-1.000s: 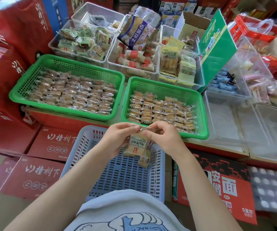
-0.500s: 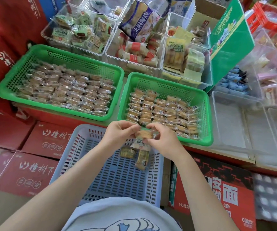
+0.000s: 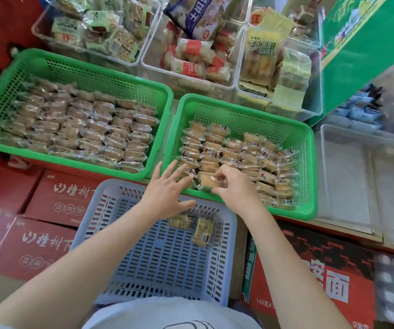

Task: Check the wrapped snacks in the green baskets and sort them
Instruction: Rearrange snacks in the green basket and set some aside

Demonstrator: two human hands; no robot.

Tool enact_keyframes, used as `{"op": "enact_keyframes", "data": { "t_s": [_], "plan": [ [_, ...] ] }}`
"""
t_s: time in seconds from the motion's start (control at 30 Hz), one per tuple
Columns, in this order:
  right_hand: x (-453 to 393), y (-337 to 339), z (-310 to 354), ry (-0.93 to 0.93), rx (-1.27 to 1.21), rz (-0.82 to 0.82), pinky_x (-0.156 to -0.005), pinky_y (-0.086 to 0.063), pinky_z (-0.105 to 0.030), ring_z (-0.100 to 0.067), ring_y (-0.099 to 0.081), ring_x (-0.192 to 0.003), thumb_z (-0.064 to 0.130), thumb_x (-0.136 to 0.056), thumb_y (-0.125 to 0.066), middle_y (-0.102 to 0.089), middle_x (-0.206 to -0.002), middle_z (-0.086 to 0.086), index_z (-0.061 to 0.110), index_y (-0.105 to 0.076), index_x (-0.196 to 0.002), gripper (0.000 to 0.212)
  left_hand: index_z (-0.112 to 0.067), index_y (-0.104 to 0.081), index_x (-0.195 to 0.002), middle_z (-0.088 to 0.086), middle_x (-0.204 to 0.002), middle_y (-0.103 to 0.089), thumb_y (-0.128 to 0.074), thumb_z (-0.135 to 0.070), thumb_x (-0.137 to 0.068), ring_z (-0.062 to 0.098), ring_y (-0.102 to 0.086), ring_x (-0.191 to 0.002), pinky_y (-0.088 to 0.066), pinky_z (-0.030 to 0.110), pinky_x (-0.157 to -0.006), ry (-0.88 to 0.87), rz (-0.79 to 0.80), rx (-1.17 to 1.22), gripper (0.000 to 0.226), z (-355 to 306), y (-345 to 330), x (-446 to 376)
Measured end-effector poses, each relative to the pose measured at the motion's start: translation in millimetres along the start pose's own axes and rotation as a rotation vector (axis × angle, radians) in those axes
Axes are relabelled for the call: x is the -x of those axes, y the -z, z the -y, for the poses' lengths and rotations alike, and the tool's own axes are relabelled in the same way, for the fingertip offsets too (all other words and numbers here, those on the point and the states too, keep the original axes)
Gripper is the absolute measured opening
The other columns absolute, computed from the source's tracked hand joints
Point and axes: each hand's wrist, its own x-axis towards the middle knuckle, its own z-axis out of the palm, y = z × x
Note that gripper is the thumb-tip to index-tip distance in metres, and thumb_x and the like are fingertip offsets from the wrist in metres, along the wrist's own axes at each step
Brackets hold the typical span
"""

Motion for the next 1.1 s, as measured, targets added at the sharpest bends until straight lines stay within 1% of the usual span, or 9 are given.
{"op": "enact_keyframes", "data": {
  "t_s": [0.13,0.27,0.43,0.6,0.7,0.77,0.83,0.9,1.1],
  "plan": [
    [-15.9,-11.0,-0.3,0.009,0.031,0.042,-0.071,-0.035,-0.031,-0.018,-0.05,-0.087,0.024,-0.091,-0.073,-0.054,-0.1,0.003,0.02,-0.052,-0.101,0.024,-0.036,-0.028,-0.156,-0.004,-0.17,-0.004,-0.025,-0.083,-0.089,0.022,0.008,-0.156,0.012,0.053,-0.124,0.011,-0.009,0.039,0.082,-0.6,-4.4,-2.0],
    [-27.6,-17.4,-3.0,-0.002,-0.047,0.079,-0.076,-0.041,-0.03,-0.018,-0.055,-0.094,0.036,-0.092,-0.07,-0.059,-0.106,0.003,0.017,-0.061,-0.106,0.025,-0.034,-0.04,-0.148,-0.006,-0.169,-0.013,-0.006,-0.084,-0.074,0.02,0.003,-0.156,0.013,0.051,-0.123,0.023,-0.036,0.101,0.096,-1.5,-6.1,-3.0],
    [-34.4,-25.8,-12.1,0.011,0.07,0.097,-0.073,-0.044,-0.033,-0.022,-0.055,-0.088,0.016,-0.092,-0.069,-0.055,-0.1,0.0,0.017,-0.056,-0.099,0.015,-0.029,-0.027,-0.156,-0.008,-0.168,-0.014,-0.005,-0.083,-0.075,0.018,0.004,-0.156,0.016,0.049,-0.122,0.025,-0.049,0.114,0.101,0.7,-8.7,-3.9],
    [-43.3,-31.1,-10.5,-0.004,0.261,0.057,-0.067,-0.043,-0.035,-0.025,-0.053,-0.09,0.019,-0.092,-0.07,-0.042,-0.106,-0.004,0.018,-0.053,-0.094,0.017,-0.047,-0.013,-0.157,0.001,-0.169,-0.014,-0.015,-0.082,-0.083,0.03,0.0,-0.156,0.011,0.063,-0.12,-0.016,-0.05,0.032,0.082,-1.4,-8.0,-2.8],
    [-51.6,-25.3,-6.2,-0.038,0.37,0.172,-0.072,-0.05,-0.038,-0.026,-0.058,-0.095,0.029,-0.092,-0.07,-0.046,-0.11,-0.005,0.018,-0.059,-0.096,0.016,-0.054,-0.015,-0.155,0.001,-0.171,0.001,-0.027,-0.079,-0.091,0.034,0.01,-0.155,0.012,0.07,-0.115,-0.005,0.002,-0.032,0.07,-6.4,-6.2,-4.6],
    [-55.1,-15.5,-3.9,-0.034,0.314,0.213,-0.07,-0.047,-0.034,-0.022,-0.058,-0.088,0.042,-0.092,-0.068,-0.05,-0.103,-0.002,0.016,-0.064,-0.097,0.026,-0.054,-0.022,-0.153,0.0,-0.17,0.006,-0.027,-0.079,-0.091,0.033,0.014,-0.155,0.012,0.072,-0.114,0.016,0.017,-0.025,0.067,-10.6,-3.7,-7.5],
    [-57.7,-7.0,-1.8,-0.029,0.157,0.122,-0.071,-0.045,-0.033,-0.02,-0.057,-0.084,0.039,-0.097,-0.062,-0.057,-0.1,-0.003,0.013,-0.068,-0.098,0.027,-0.054,-0.026,-0.152,-0.001,-0.17,0.005,-0.028,-0.079,-0.091,0.032,0.013,-0.155,0.012,0.072,-0.113,0.037,0.046,-0.017,0.066,-12.7,-1.7,-10.3],
    [-59.3,-6.8,-3.0,-0.049,0.113,0.024,-0.073,-0.045,-0.032,-0.018,-0.056,-0.084,0.03,-0.1,-0.059,-0.062,-0.105,-0.005,0.011,-0.068,-0.101,0.021,-0.054,-0.031,-0.151,-0.001,-0.171,0.002,-0.03,-0.079,-0.091,0.031,0.009,-0.156,0.011,0.072,-0.114,0.057,0.067,-0.008,0.065,-14.1,0.2,-12.6],
    [-61.2,-31.7,-9.2,-0.198,0.219,0.083,-0.086,-0.047,-0.037,-0.03,-0.06,-0.106,0.039,-0.095,-0.065,-0.052,-0.132,-0.015,0.007,-0.063,-0.096,0.033,-0.053,-0.034,-0.149,-0.001,-0.171,-0.001,-0.032,-0.078,-0.09,0.03,0.004,-0.156,0.009,0.071,-0.116,0.075,0.076,0.012,0.064,-16.0,3.8,-13.0]
  ]
}}
